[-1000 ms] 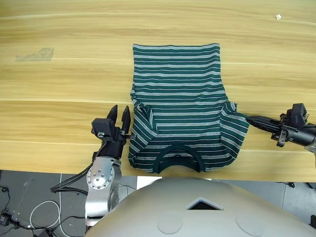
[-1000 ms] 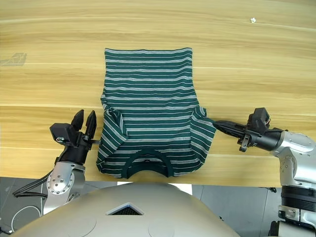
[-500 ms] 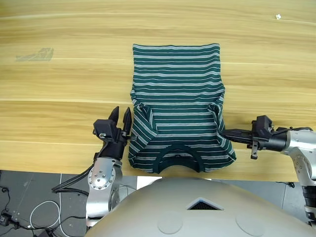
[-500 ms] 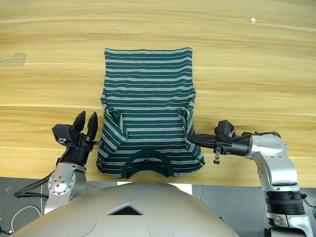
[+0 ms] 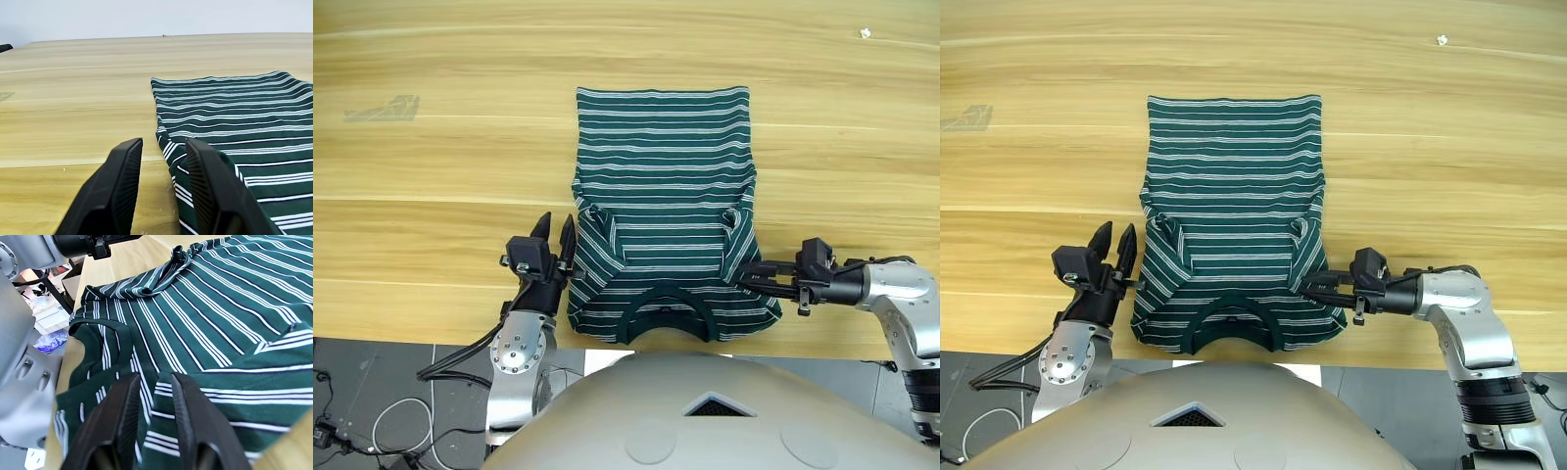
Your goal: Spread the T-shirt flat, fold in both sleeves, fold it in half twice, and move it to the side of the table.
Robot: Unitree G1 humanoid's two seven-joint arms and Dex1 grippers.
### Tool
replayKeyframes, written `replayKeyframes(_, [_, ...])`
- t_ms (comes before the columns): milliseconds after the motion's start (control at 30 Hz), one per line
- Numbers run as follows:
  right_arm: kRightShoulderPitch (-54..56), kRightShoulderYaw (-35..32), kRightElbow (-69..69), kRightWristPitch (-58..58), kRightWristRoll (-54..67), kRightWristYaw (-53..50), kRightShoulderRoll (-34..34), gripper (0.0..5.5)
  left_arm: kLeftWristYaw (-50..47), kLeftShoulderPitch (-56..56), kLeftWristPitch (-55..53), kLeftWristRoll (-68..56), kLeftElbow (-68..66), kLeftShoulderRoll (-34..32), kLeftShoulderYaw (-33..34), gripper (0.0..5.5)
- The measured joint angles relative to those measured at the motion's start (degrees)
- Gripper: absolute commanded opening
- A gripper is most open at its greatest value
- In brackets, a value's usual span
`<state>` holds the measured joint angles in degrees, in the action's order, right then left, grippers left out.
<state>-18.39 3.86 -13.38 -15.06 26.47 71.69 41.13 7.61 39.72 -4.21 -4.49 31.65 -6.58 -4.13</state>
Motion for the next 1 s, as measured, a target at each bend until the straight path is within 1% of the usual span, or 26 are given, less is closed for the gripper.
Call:
replayKeyframes(133, [-1.69,0.44,-2.62,-1.94,2.68,0.89,0.02,1.09,0.33,-0.58,0.03,0.08,0.13,-0.65,1.08,1.65])
replayKeyframes(200, [-2.05,-0.41,-3.52,-2.25,3.8,0.85,0.09,1.09,1.39,-0.98,0.08,1.21,1.05,-2.73,1.84,1.65])
replayKeyframes(233, [-1.92,-2.2,-3.35,-1.83,3.73,0.0,0.1,1.09,2.57,-1.34,0.88,3.04,1.95,-4.98,2.97,1.65])
replayKeyframes(267, [-0.84,-5.72,-2.43,-0.13,3.34,-2.76,0.16,1.09,3.72,-2.09,4.2,7.21,2.53,-9.9,5.74,1.65])
replayKeyframes(300, [-0.06,-7.71,-1.64,1.4,2.01,-4.7,0.15,1.09,4.3,-2.26,7.45,11.56,2.27,-13.74,7.54,1.65])
replayKeyframes(333, [0.52,-9.67,-0.87,4.65,-0.83,-7.55,0.08,1.09,4.33,-2.17,12.67,17.01,0.56,-18.65,9.87,1.65])
replayKeyframes(367, [0.53,-10.65,-0.39,8.18,-3.53,-9.48,0.06,1.09,4.04,-1.88,15.63,20.38,-1.32,-21.79,11.41,1.65])
replayKeyframes(400, [0.42,-11.19,0.6,14.3,-8.06,-12.4,-0.11,1.09,3.8,-1.1,19.47,24.52,-3.99,-25.59,12.92,1.65])
replayKeyframes(467, [0.3,-11.31,3.72,26.76,-17.67,-18.32,-0.11,1.09,2.53,0.81,24.95,30.61,-8.07,-30.68,14.6,1.65])
replayKeyframes(567, [0.57,-11.45,9.7,42.78,-29.06,-25.93,0.26,1.09,1.53,3.7,30.8,37.85,-11.71,-34.92,14.39,1.65])
replayKeyframes(633, [0.53,-11.52,14.31,55.68,-38.2,-30.83,2.1,1.09,1.24,6.44,35.98,43.53,-13.69,-38.52,13.01,1.65])
replayKeyframes(700, [0.36,-11.5,17.62,66.08,-45.27,-34.03,4.68,1.4,1.1,9.12,40.56,48.66,-14.78,-41.23,10.84,1.65])
replayKeyframes(733, [0.25,-11.32,20.71,73.56,-50.51,-36.78,6.88,1.61,-0.17,10.19,44.01,50.32,-15.13,-43.1,9.98,1.65])
replayKeyframes(800, [0.44,-10.33,24.84,78.12,-55.74,-39.77,8.72,1.96,-0.44,10.26,46.38,51.18,-15.25,-44.62,9.03,1.65])
replayKeyframes(867, [0.6,-8.63,27.0,80.04,-58.92,-41.61,8.85,2.0,-0.5,10.13,47.16,51.33,-15.31,-44.89,8.55,1.65])
replayKeyframes(1000, [1.82,-4.52,28.1,82.16,-59.88,-44.66,9.48,2.0,-1.1,9.68,48.13,51.49,-15.51,-44.99,7.22,1.65])
